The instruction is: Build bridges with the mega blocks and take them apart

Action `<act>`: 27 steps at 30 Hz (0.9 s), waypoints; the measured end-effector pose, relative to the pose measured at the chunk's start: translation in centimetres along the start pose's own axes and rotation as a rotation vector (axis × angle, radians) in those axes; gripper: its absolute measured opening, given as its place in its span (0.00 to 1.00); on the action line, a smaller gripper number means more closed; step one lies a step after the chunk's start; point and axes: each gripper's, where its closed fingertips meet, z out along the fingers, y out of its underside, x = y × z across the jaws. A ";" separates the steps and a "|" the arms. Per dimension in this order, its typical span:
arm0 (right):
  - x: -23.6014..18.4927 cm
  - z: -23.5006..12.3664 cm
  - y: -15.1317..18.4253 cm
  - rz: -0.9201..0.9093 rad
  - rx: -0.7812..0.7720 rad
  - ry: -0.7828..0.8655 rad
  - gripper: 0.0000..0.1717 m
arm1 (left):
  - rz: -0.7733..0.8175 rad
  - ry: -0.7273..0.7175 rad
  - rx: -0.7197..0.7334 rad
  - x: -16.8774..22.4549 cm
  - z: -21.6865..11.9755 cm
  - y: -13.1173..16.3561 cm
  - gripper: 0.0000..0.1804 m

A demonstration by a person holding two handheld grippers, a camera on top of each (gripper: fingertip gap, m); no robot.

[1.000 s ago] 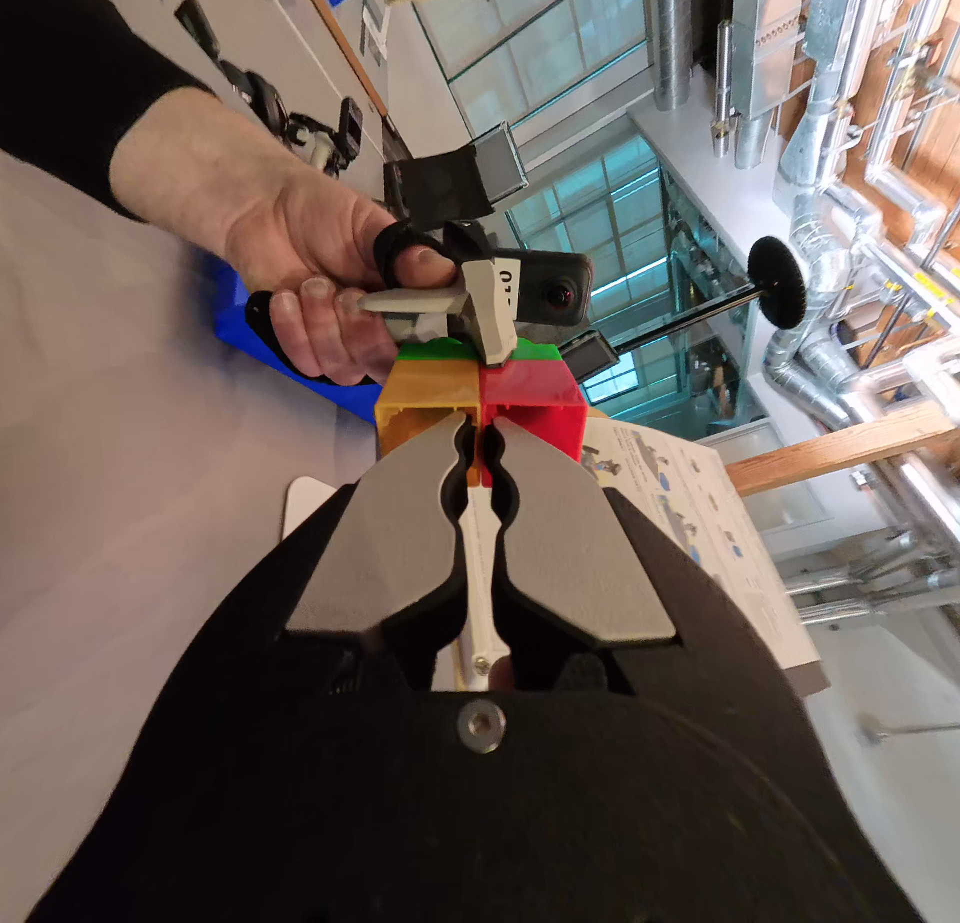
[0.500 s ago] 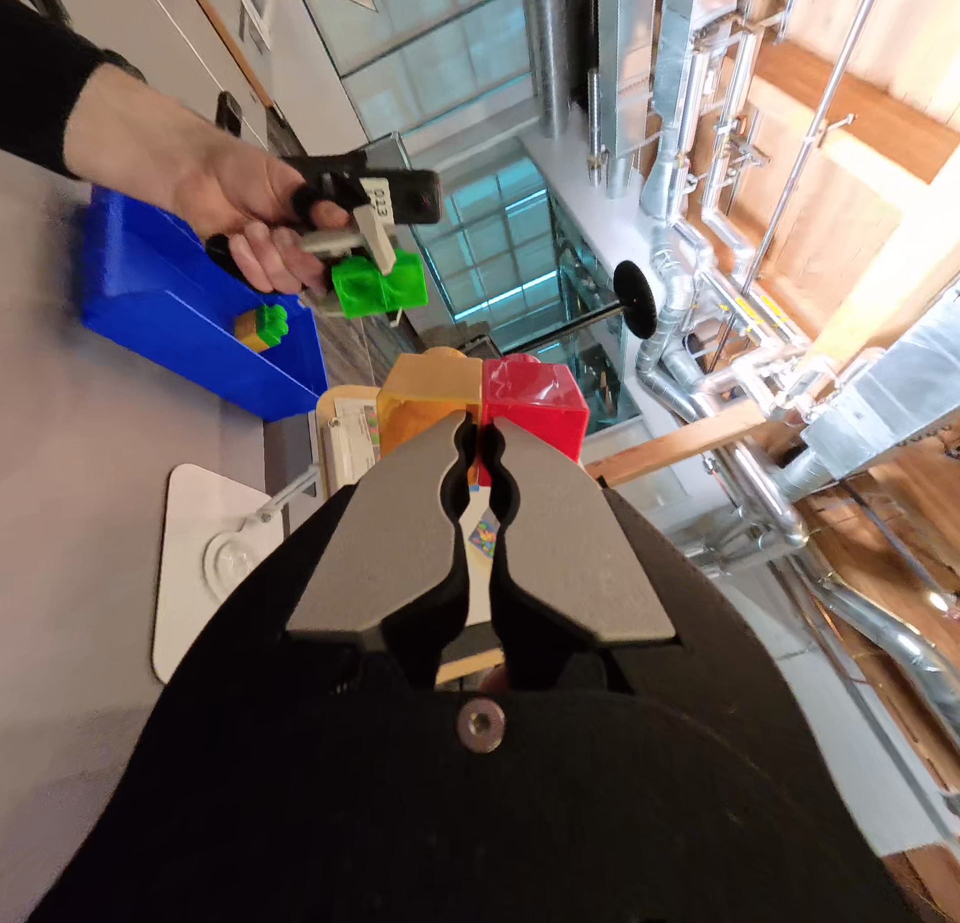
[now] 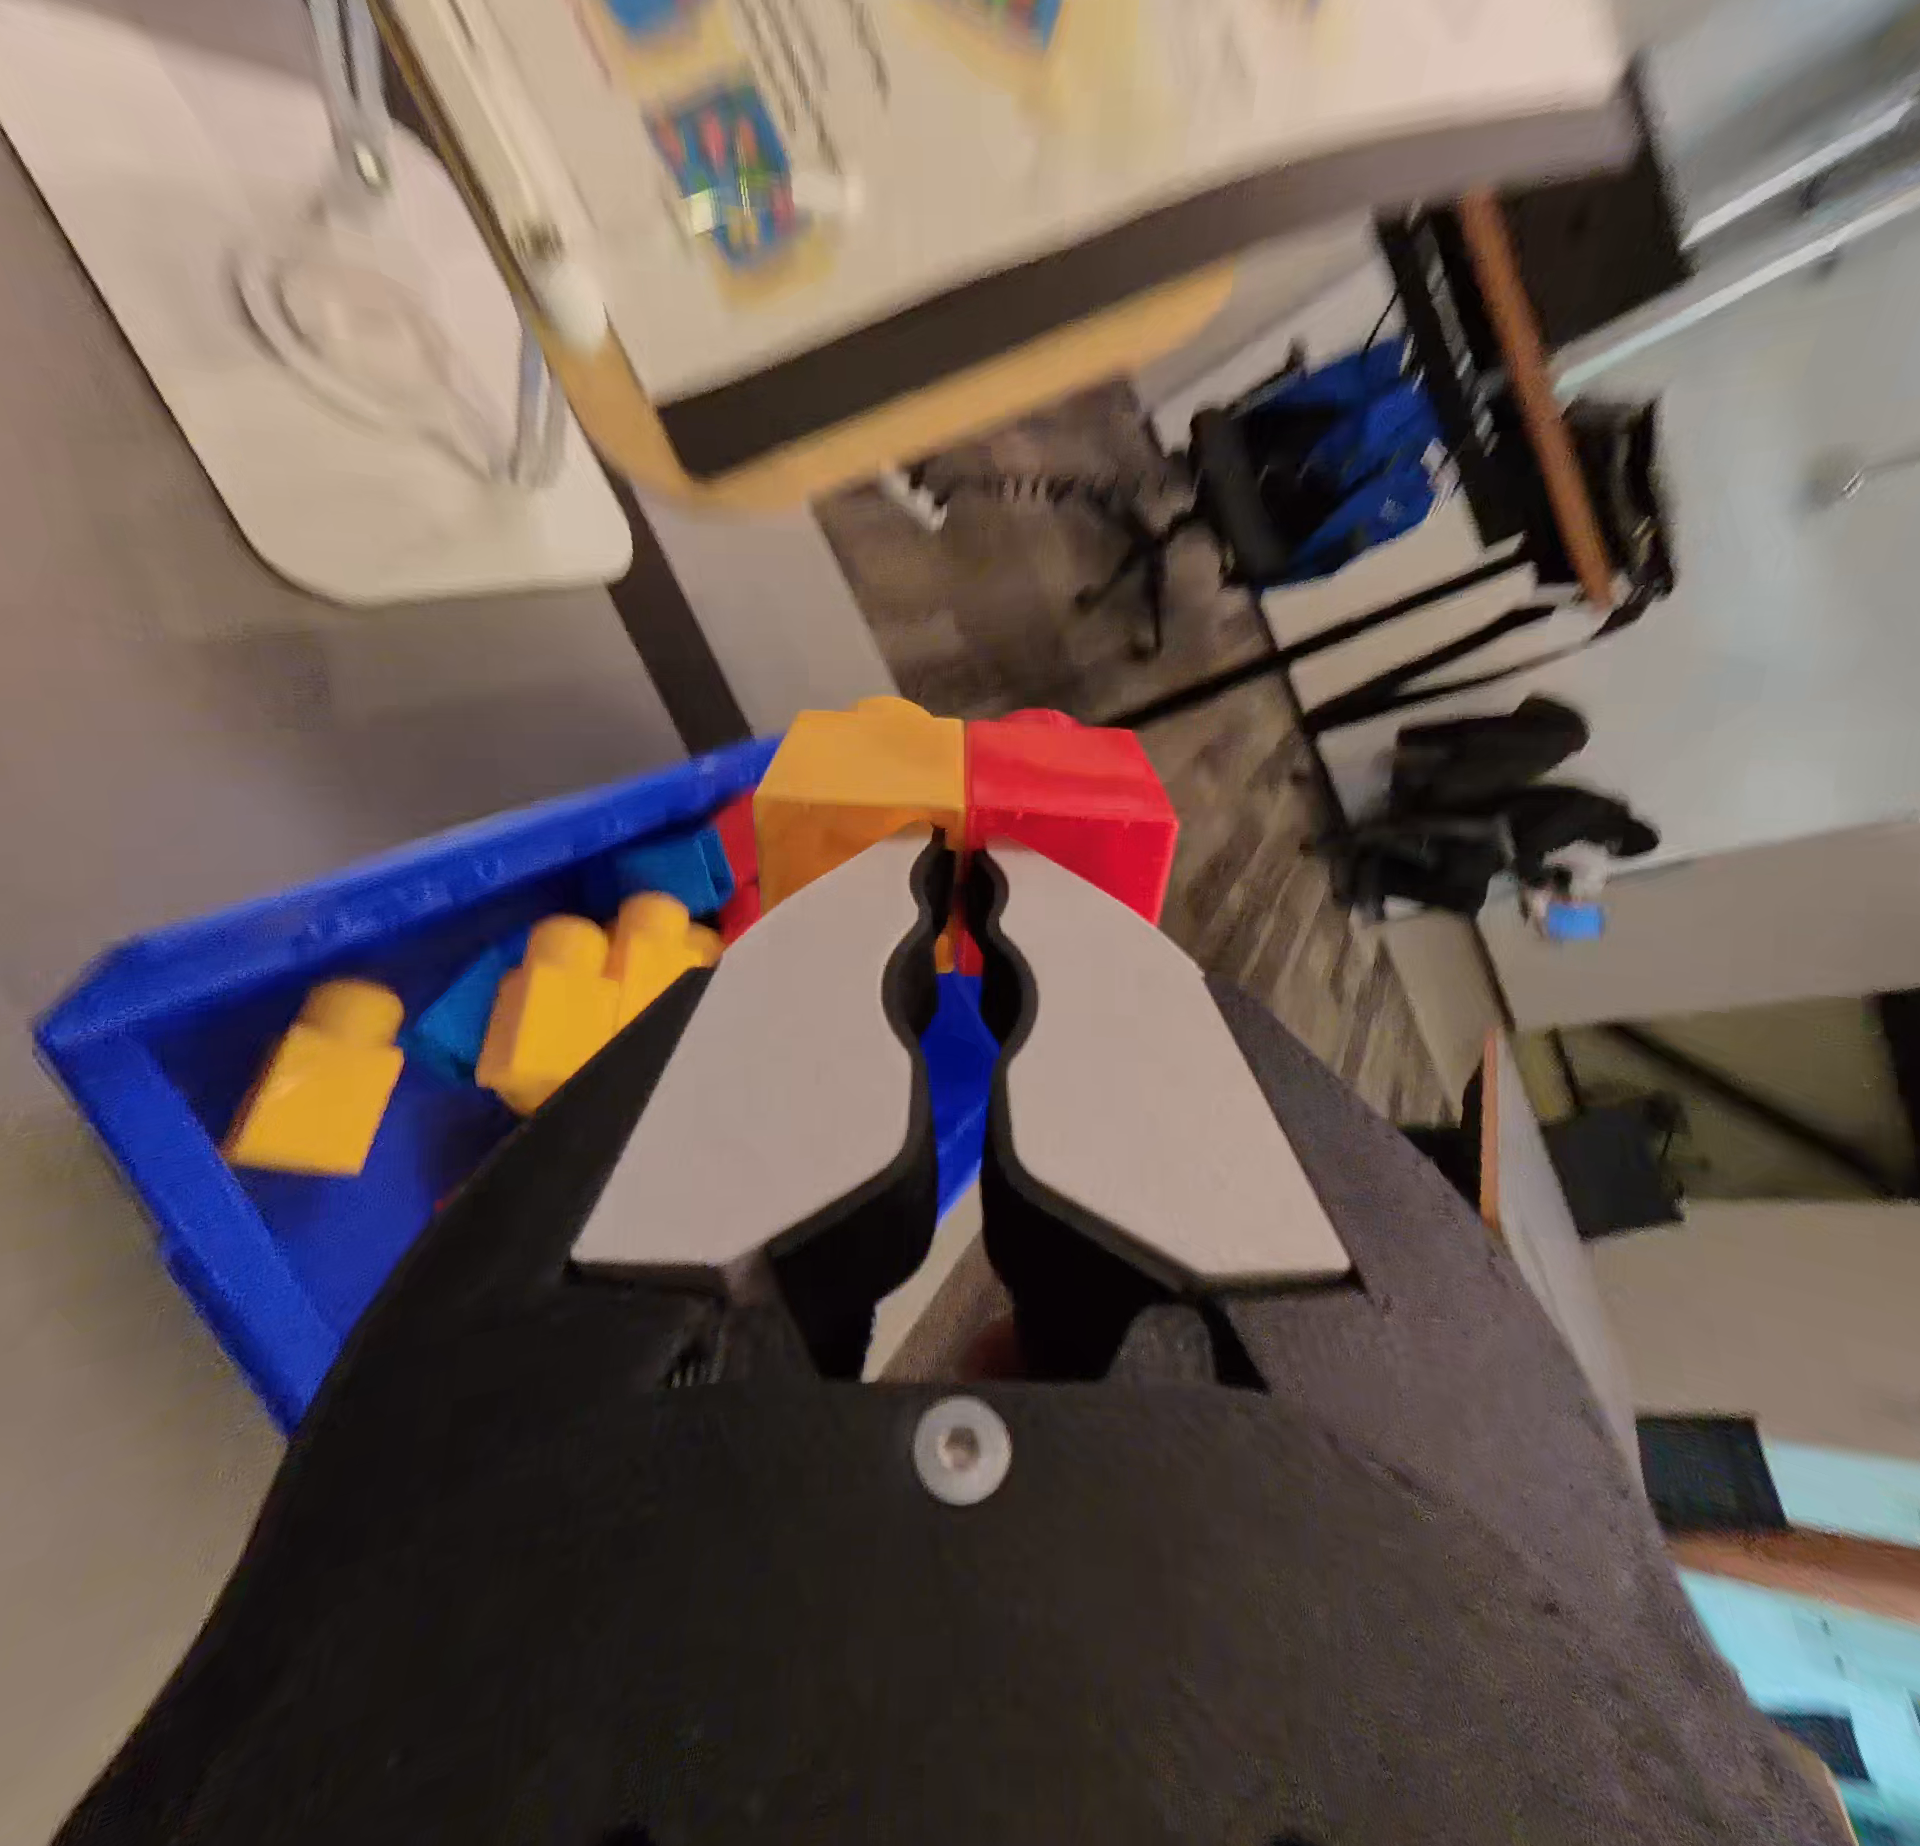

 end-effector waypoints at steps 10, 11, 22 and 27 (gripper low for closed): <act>-5.2 5.5 12.0 0.190 -0.453 -0.320 0.03 | -0.026 -0.015 -0.056 -0.9 1.2 1.5 0.20; -4.8 6.1 12.4 0.228 -0.472 -0.296 0.14 | -0.029 -0.018 -0.057 -1.0 1.2 1.6 0.20; -2.5 2.9 -0.7 0.203 -0.036 -0.181 0.24 | -0.065 0.014 -0.104 -1.7 3.1 3.5 0.20; -6.2 -1.0 -13.8 0.296 0.469 -0.369 0.23 | 0.008 -0.004 -0.185 -0.9 5.7 5.2 0.20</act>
